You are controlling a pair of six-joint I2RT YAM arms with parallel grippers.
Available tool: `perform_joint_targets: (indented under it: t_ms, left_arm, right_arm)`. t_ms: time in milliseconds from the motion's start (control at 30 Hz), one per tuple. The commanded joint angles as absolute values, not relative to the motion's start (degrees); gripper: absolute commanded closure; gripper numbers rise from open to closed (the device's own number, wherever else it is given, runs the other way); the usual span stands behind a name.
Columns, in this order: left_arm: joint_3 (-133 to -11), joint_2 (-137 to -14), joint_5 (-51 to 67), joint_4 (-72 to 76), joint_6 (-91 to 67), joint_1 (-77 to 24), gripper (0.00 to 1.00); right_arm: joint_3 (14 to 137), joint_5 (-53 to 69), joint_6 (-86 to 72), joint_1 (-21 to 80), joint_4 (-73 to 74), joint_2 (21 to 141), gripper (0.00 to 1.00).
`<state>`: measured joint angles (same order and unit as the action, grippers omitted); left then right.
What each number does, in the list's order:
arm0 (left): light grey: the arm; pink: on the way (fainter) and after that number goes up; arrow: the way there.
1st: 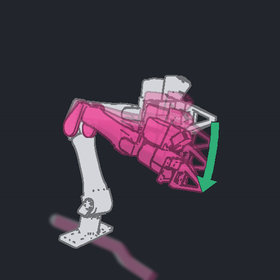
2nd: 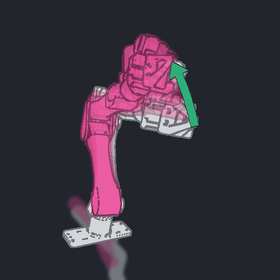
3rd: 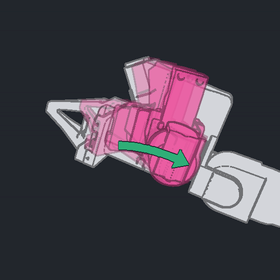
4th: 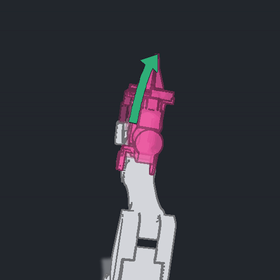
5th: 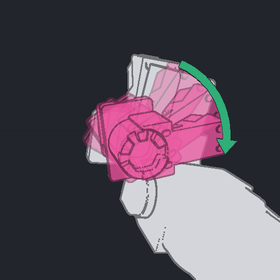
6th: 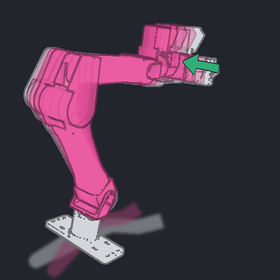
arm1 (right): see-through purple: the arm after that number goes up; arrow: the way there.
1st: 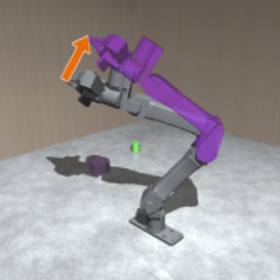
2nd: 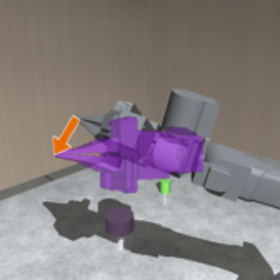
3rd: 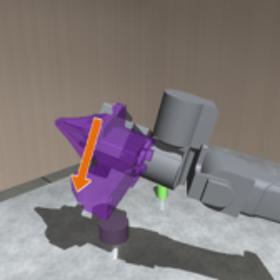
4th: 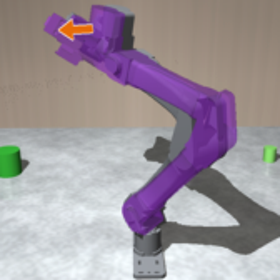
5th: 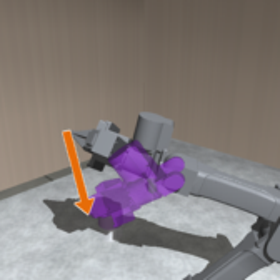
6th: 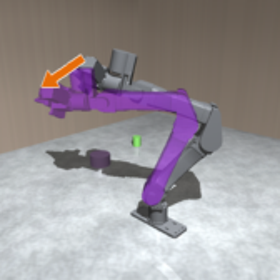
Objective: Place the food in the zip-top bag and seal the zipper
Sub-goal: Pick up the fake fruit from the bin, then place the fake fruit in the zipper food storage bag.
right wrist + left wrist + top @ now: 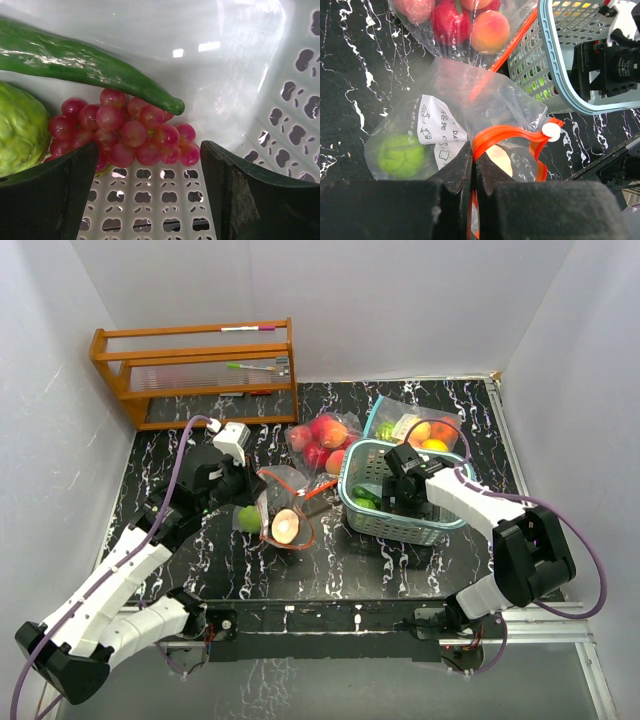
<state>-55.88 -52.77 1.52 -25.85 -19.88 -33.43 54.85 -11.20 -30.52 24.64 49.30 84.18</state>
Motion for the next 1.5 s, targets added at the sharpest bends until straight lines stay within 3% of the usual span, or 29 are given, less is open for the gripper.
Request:
perform_joint_targets:
  t_ms: [0, 67, 133, 233, 433, 733, 1033, 1267, 1467]
  left_arm:
    - [-58.5, -51.0, 1.1, -26.1, -19.2, -33.2, 1.0]
    - [-58.4, -50.9, 1.1, -26.0, -19.1, -33.1, 1.0]
    - [-58.1, -51.3, 0.9, -25.8, -19.1, -33.2, 1.0]
    - [-58.5, -51.9, 1.2, -26.0, -19.3, -33.2, 1.0]
    - [-58.5, -52.2, 0.8, -26.0, -19.4, -33.2, 1.0]
    - [-59.1, -52.6, 0.0, -26.8, -19.0, -33.2, 1.0]
    - [-58.8, -53.9, 0.1, -25.5, -19.9, -33.2, 1.0]
    - [-59.1, -55.2, 0.0, -24.3, -20.2, -33.1, 1.0]
    - [-59.6, -56.5, -0.9, -24.0, -19.7, -33.2, 1.0]
  right_arm:
    - [52.0, -9.2, -30.8, 24.6, 43.2, 85.2, 0.16]
    - [50.5, -8.9, -30.8, 24.6, 41.3, 85.4, 0.25]
    - [49.5, -7.7, -30.9, 24.6, 40.0, 85.7, 0.47]
    - [49.1, -6.3, -31.0, 24.6, 39.0, 85.0, 0.73]
    - [54.3, -8.7, -30.2, 24.6, 41.6, 77.4, 0.91]
    - [66.0, -11.5, -26.0, 24.6, 45.5, 66.8, 0.92]
    - [72.5, -4.9, -21.1, 24.6, 43.8, 58.1, 0.92]
    - [72.8, 14.5, -17.0, 24.6, 38.5, 53.4, 0.92]
    - [65.5, 30.0, -21.7, 25.5, 27.2, 49.7, 0.92]
